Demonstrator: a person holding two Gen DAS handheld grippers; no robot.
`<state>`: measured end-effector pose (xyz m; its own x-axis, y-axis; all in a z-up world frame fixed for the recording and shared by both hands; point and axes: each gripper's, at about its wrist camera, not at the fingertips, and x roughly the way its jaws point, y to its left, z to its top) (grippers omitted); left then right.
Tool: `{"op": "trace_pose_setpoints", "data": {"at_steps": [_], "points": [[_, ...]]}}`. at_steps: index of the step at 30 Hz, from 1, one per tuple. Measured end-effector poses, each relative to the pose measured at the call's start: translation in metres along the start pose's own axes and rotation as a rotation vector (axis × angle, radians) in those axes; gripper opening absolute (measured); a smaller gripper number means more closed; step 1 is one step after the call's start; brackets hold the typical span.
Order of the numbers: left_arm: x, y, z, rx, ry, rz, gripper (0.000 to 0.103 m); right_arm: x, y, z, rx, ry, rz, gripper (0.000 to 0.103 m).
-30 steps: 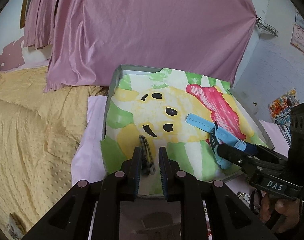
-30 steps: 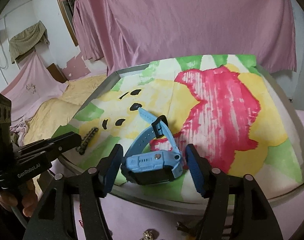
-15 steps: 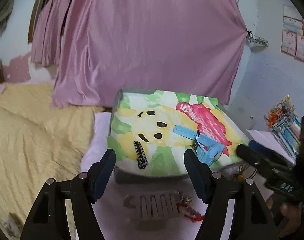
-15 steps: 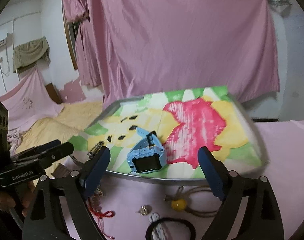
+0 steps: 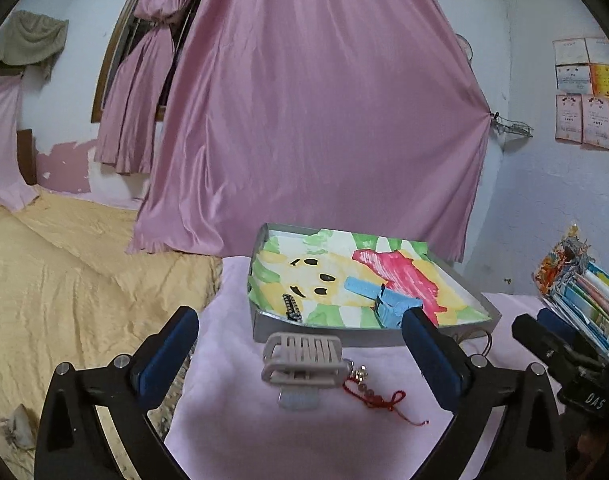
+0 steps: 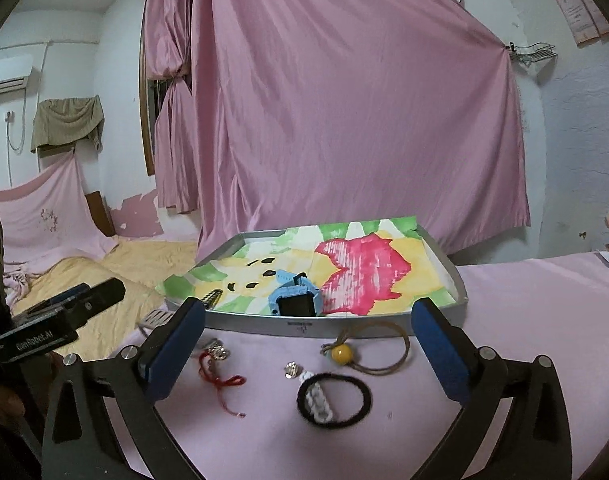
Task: Organize jewelry
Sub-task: 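Withdraw both open tools from the tray back over the table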
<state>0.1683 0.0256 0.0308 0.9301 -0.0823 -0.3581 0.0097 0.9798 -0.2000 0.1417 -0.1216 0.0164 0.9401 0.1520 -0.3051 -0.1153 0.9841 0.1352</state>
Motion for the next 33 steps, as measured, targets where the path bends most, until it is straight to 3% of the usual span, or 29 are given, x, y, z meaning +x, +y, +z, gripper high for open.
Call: {"op": "trace_pose_setpoints", "data": {"at_steps": [17,33], "points": [[-0.037,-0.008,-0.032,0.083,-0.037,0.007,0.102,-0.030,0.006,-0.034,-0.030,0.014,-0.018,0.101],[-0.022,-0.007,-0.040,0.122,0.066,0.041,0.102,-0.011,-0.006,-0.041,-0.008,0.137,-0.058,0.101]]}}
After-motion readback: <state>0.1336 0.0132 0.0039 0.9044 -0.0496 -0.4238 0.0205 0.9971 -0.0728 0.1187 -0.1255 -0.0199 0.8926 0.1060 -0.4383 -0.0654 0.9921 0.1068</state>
